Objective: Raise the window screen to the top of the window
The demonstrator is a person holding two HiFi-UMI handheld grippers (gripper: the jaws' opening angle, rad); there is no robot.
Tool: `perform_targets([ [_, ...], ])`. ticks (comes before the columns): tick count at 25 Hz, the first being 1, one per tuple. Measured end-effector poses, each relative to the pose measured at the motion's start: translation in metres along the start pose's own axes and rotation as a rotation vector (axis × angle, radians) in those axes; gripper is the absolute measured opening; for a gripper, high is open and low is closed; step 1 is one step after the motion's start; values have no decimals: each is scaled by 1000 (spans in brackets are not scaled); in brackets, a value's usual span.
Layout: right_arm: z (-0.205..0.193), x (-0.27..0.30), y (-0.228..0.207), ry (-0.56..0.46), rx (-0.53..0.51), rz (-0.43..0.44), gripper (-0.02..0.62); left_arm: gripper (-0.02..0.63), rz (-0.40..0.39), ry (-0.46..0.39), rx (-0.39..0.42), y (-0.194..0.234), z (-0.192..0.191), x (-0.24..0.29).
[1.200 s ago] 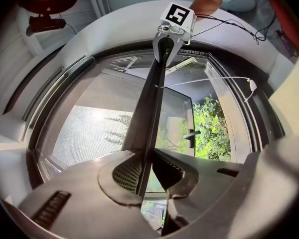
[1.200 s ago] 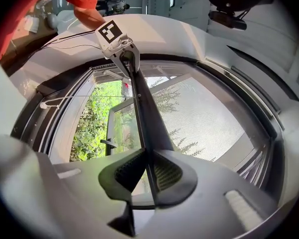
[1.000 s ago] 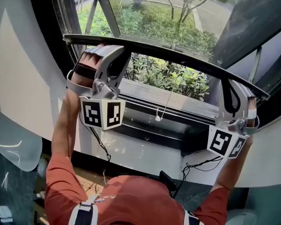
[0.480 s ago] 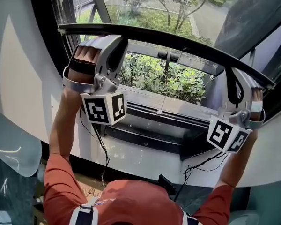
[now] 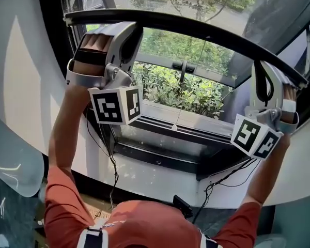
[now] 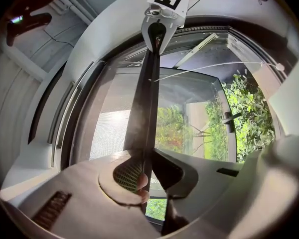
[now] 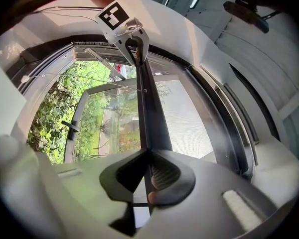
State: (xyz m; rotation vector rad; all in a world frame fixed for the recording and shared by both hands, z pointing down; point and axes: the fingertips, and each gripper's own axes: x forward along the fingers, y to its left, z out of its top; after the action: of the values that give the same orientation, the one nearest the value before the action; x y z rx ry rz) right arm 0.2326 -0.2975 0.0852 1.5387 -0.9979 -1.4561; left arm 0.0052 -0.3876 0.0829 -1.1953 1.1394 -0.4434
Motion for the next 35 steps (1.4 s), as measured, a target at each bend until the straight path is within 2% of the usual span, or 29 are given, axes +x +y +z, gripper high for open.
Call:
perform_targets([
  [11, 1, 28, -62, 38, -44, -107, 33, 69, 105, 31, 14, 59, 5, 32],
  [30, 5, 76, -161, 81, -92, -231, 34, 71, 211, 62, 67, 155, 11, 84],
  [33, 6, 83, -179, 86, -91, -245, 35, 37, 254, 65, 88, 175, 12, 91],
  [35, 7, 89, -192, 88, -91, -253, 35, 37, 254, 71, 88, 186, 11, 98],
])
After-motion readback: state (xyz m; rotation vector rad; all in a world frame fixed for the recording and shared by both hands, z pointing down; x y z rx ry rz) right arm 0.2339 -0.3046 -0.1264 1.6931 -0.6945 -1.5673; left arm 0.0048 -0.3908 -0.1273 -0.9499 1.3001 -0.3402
